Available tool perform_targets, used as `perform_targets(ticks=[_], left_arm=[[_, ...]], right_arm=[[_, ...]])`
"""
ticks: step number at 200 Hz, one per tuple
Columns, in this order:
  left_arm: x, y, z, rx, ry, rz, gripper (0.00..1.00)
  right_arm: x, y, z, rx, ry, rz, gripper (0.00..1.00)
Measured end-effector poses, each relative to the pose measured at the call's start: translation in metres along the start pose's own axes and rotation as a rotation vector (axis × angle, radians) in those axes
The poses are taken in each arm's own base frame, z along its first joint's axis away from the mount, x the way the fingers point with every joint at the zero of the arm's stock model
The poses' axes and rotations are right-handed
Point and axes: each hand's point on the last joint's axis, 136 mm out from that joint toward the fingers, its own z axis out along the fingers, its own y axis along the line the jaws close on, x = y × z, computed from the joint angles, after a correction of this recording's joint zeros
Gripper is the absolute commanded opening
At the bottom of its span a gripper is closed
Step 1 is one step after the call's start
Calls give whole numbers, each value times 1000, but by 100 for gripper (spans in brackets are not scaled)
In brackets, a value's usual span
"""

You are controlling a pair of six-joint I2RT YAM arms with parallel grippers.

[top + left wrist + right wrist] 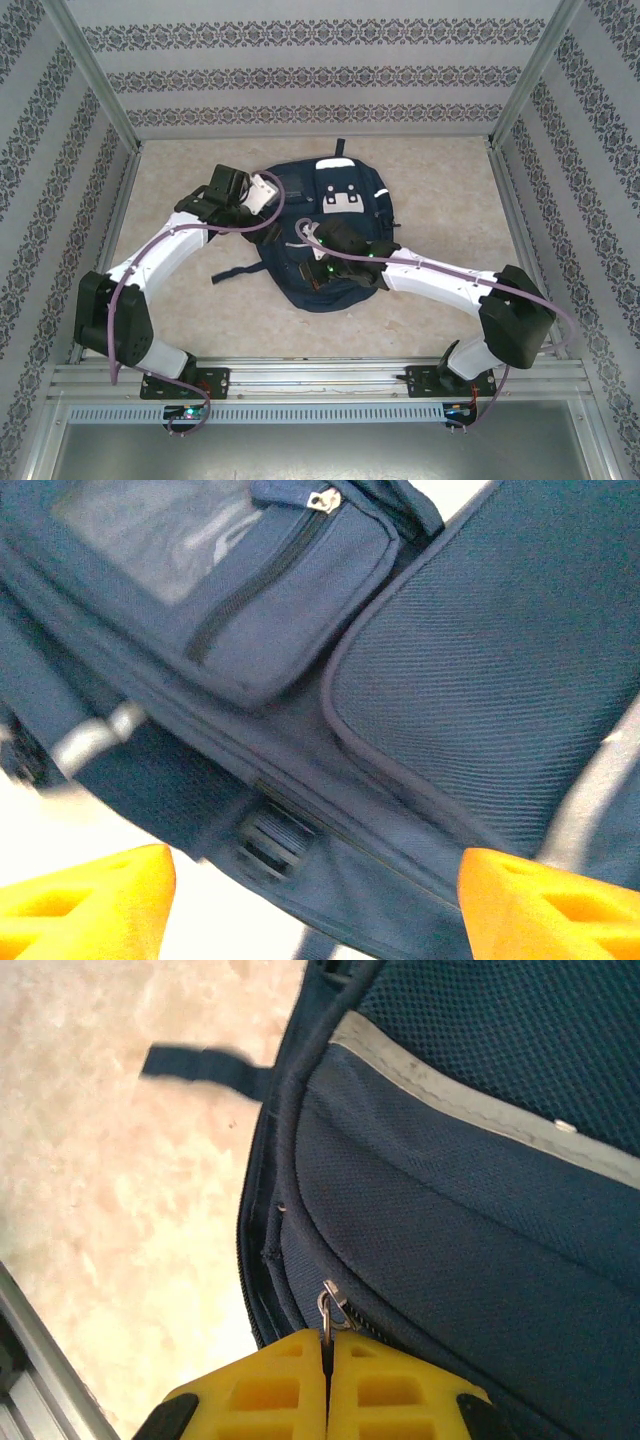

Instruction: Pack books, pencil case, and school supplies into a backpack

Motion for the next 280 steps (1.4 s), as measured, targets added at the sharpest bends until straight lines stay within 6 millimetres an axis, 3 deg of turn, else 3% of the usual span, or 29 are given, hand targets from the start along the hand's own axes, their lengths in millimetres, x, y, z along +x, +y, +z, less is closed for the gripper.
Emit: perform_targets(ticks=[18,39,64,105,123,141,152,214,252,280], left_arm=[[5,-16,-12,67,-20,-258,65],[16,-33,-15,152,-11,-541,63],[27,-42,-2,182,49,-791,61],[34,-53,31,209,148,-1020,53],[38,-62,42,206,180,-1053,40],[39,-68,46,198,191,-1073,10],[40,-67,46,187,190,-1084,0],[37,-49,30,108,203,-1032,0],[54,-27,19,111,249,-1013,0],[54,-21,17,157,287,-952,0]], right_arm=[[-2,1,0,-15,-4,4,0],[-4,1,0,-26,-8,20,0],[-6,3,0,-41,-13,31,0],[-8,5,0,-59,-27,48,0],[-9,6,1,-61,-29,48,0],[-8,5,3,-60,-24,49,0],[-6,5,4,-58,-18,49,0],[1,-7,6,62,-1,-80,0],[6,-36,-9,200,-2,-137,0],[13,-62,-18,235,-4,-93,0]])
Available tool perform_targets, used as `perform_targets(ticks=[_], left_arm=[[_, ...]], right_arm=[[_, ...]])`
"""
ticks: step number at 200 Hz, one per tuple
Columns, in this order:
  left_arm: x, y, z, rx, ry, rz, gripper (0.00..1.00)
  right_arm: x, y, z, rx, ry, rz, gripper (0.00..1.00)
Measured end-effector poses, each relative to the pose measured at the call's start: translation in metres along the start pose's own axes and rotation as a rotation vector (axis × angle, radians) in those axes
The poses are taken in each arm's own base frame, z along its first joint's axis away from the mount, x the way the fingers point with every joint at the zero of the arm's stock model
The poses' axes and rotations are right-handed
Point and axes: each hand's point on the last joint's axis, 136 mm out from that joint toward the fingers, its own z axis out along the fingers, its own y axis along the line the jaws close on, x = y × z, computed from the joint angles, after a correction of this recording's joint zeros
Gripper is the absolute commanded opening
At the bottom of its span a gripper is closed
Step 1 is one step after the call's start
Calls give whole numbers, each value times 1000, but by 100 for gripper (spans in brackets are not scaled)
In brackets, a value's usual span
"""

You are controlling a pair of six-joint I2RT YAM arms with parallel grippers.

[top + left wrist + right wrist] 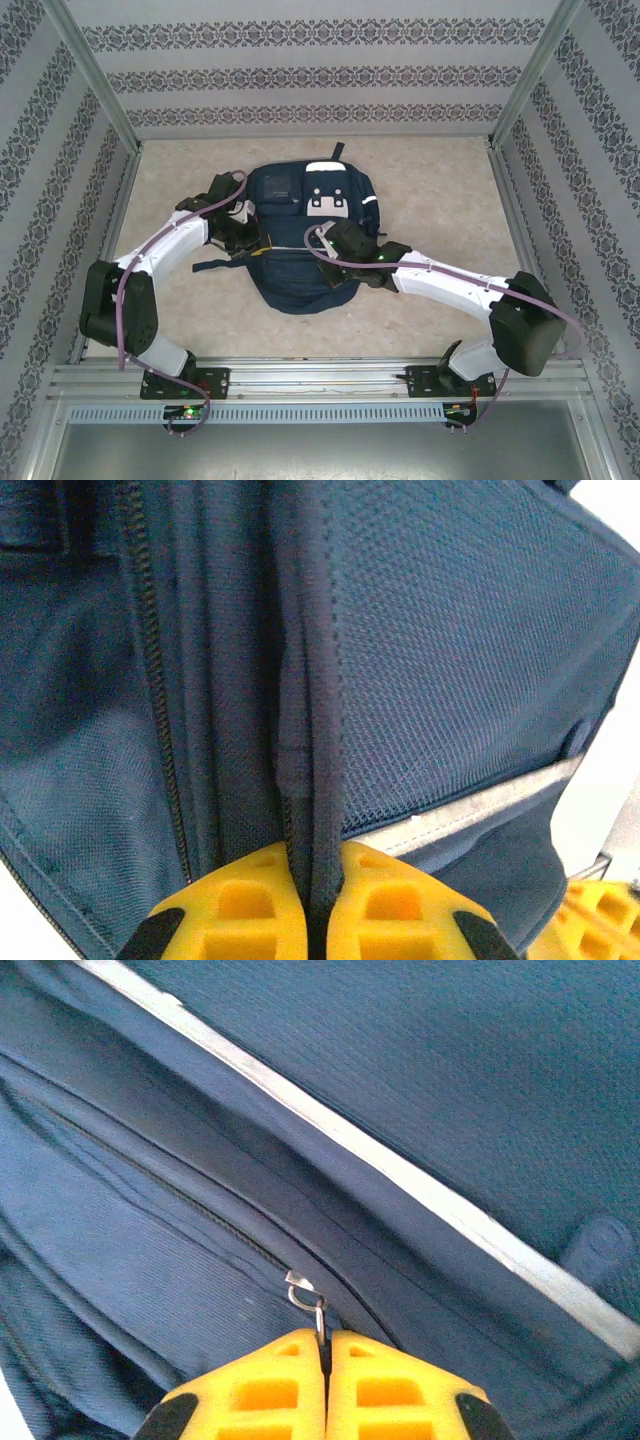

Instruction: Pack books, pencil case, and school supplies into a backpack

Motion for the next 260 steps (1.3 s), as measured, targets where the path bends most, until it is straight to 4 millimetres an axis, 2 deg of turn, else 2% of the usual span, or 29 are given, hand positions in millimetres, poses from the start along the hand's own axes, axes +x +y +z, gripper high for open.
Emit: perform_targets(ticks=[17,40,67,82,98,111,122,131,166,175,185,195,212,260], left_arm=[[-10,-1,1,-6,35,33,0],[-27,0,1,-14,50,77,0],[-46,4,-5,-19,56,98,30],[-70,10,-16,-32,10,90,37],[-100,13,-37,-34,-69,81,45],[-110,13,-52,-40,-114,77,48],[-105,12,-60,-41,-126,79,51],[-93,13,-65,-45,-123,74,54],[-23,37,-70,-79,-50,-19,58],[-10,44,-68,-86,-33,-56,64],[5,52,-62,-87,-17,-110,80],[15,59,-56,-90,-5,-160,83],[20,64,-48,-81,6,-234,84],[-7,47,-43,-19,-91,-301,77]], right_arm=[[2,-10,1,15,3,19,0],[1,-12,1,20,-4,15,0],[-5,-1,-1,-4,-24,-9,0],[-5,10,-2,-28,-21,-8,0],[-7,21,2,-50,-4,6,0],[-13,31,9,-71,10,23,0],[-19,42,16,-100,19,42,0],[-26,50,20,-125,18,55,0],[-46,73,30,-204,11,86,0],[-51,77,31,-222,11,89,0],[-54,81,32,-239,12,95,0],[-56,86,34,-254,13,95,0],[-58,94,36,-269,16,87,0],[-59,121,32,-304,8,47,0]])
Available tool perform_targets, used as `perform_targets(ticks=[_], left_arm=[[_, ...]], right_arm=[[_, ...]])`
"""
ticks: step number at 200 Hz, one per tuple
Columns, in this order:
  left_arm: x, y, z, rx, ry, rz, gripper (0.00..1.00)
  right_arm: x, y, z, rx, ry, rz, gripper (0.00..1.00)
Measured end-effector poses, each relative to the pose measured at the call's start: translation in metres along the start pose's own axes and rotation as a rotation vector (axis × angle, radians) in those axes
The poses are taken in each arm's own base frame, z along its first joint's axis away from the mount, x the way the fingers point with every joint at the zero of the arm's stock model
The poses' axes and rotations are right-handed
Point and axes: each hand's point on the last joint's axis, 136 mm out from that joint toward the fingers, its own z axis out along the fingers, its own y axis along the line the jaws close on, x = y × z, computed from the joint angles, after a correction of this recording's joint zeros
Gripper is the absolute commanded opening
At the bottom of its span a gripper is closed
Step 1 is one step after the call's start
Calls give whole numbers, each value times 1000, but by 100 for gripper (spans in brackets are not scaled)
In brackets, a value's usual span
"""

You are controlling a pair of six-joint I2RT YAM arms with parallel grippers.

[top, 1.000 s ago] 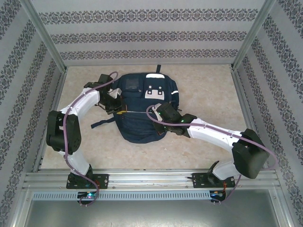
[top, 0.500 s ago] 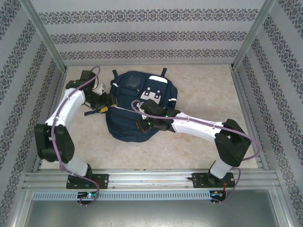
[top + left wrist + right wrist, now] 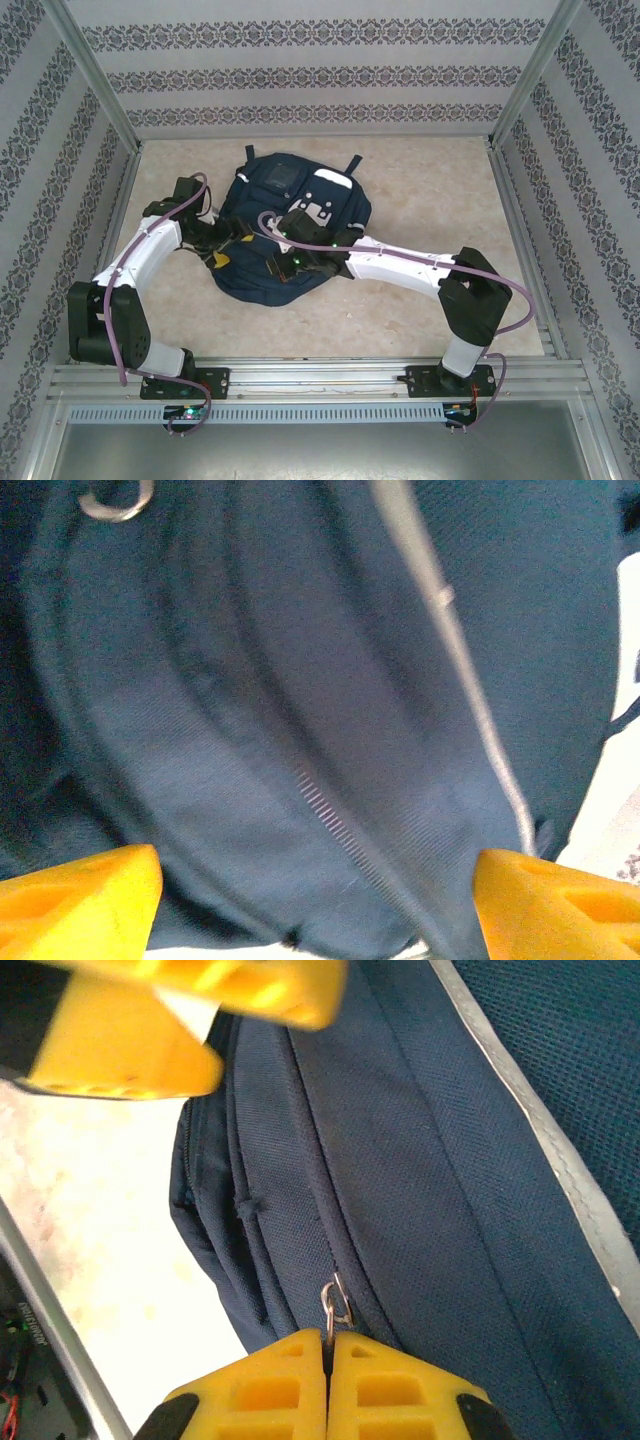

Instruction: Pack books, pencil case, and school supplies into a backpack

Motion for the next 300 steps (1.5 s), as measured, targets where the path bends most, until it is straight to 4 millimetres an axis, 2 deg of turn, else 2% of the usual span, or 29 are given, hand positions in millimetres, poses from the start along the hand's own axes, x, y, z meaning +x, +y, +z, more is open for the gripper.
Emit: perform_targets(ticks=[16,25,33,49,65,85,112,141,158,174,185,197,226,251,276,291,300], left_arm=[[-5,-6,0,19,-23,-21,74],[-7,-8,1,23,-35,-26,69],[-9,-9,3,24,-47,-29,56],[-10,-3,10,10,-62,-49,21],[-10,10,17,-33,-62,-70,0],[-10,12,22,-51,-47,-70,0],[-8,4,15,-59,-31,-34,0],[0,-4,17,-59,34,24,0],[1,-4,21,-57,63,52,0],[-2,-1,22,-67,70,80,0],[1,-5,23,-53,97,109,0],[1,-13,24,-35,124,149,0],[-11,-29,23,-35,158,256,0],[-24,-34,23,-52,175,334,0],[-42,-36,24,-73,185,349,38],[-59,-28,17,-115,135,323,47],[-69,-24,9,-132,99,292,49]], right_arm=[[2,7,2,-7,5,-12,0],[5,9,3,-10,10,-17,0],[6,11,4,-11,13,-20,0],[7,11,7,-2,18,-26,0],[9,8,8,16,25,-29,0],[11,4,8,43,29,-54,0],[25,-10,9,101,24,-100,0],[38,-28,-11,155,-27,-134,0],[46,-50,-26,196,-39,-116,0],[59,-90,-41,277,-18,-55,0],[54,-111,-49,297,-47,-6,0],[46,-119,-58,295,-80,13,0],[31,-122,-67,290,-121,-24,0],[25,-117,-69,275,-124,-73,0],[22,-102,-67,254,-132,-108,0],[30,-88,-62,242,-106,-122,0],[36,-81,-57,238,-85,-125,0]])
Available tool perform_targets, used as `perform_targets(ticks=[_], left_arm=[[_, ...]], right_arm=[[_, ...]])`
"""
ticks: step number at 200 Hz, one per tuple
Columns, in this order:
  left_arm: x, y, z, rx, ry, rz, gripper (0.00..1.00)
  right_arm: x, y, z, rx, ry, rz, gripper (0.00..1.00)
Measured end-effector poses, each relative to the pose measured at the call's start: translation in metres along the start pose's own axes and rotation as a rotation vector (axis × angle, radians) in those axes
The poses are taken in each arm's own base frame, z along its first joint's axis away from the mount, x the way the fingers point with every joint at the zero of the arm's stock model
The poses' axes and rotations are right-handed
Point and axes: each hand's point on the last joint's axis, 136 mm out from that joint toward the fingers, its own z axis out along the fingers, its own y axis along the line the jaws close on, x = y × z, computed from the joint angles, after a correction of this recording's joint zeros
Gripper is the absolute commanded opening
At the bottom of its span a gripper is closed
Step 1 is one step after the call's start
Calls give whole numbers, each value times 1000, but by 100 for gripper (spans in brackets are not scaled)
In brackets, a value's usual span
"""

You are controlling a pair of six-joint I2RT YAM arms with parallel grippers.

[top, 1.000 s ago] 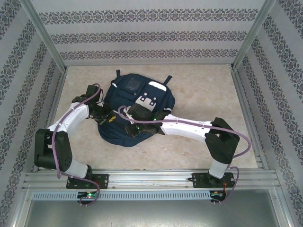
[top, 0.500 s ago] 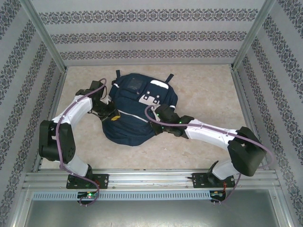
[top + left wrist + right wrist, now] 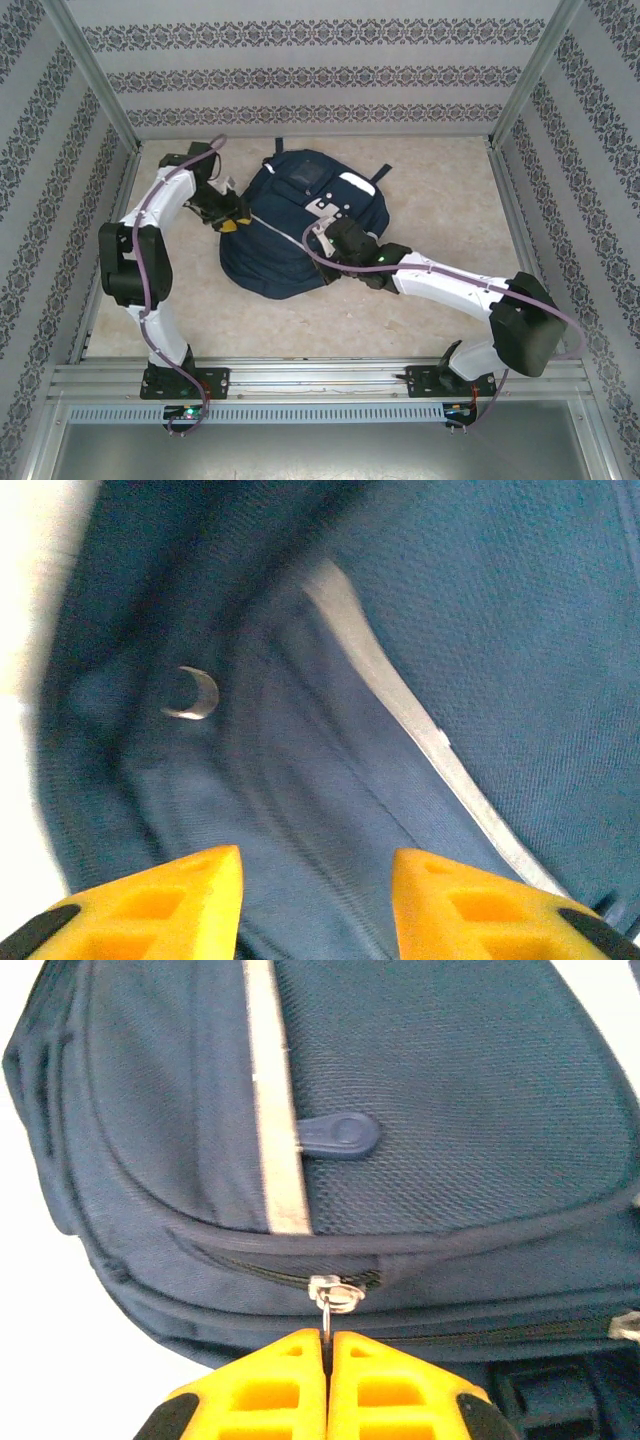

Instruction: Pack books, pencil case, and school supplies into a backpack

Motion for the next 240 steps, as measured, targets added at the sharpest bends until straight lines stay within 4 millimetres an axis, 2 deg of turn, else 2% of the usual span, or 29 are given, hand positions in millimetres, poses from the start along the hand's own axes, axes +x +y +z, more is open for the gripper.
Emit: perform_targets(ticks=[12,21,28,49,67,88,106,122,143,163,216,231,240], left_arm=[[-3,8,-12,-18,-40,-39,51],[2,11,-19,-20,-65,-67,51],[11,12,-24,-15,-85,-83,51],[56,17,-31,10,-92,-143,52],[87,24,-22,12,-72,-204,55],[102,34,3,16,-38,-295,56],[106,35,20,23,-37,-358,58],[99,27,24,60,-64,-382,58],[87,14,23,113,-99,-396,57],[85,11,22,120,-107,-399,57],[90,0,-6,159,-196,-365,57],[92,-1,-5,156,-207,-370,57],[94,-1,-1,143,-210,-368,53]], right_arm=[[4,16,7,-19,26,-6,0],[3,26,13,-33,38,-7,0],[3,34,19,-43,47,-3,0],[-2,51,32,-74,63,11,0],[-8,61,38,-102,65,17,0],[-13,68,40,-125,65,20,0],[-13,73,41,-136,68,14,0],[-11,80,43,-142,74,2,0],[-10,87,49,-141,80,-8,0],[-13,90,51,-140,78,-13,0],[-13,97,55,-154,83,-21,0],[-13,102,57,-170,87,-26,0],[-13,105,57,-180,90,-28,0]])
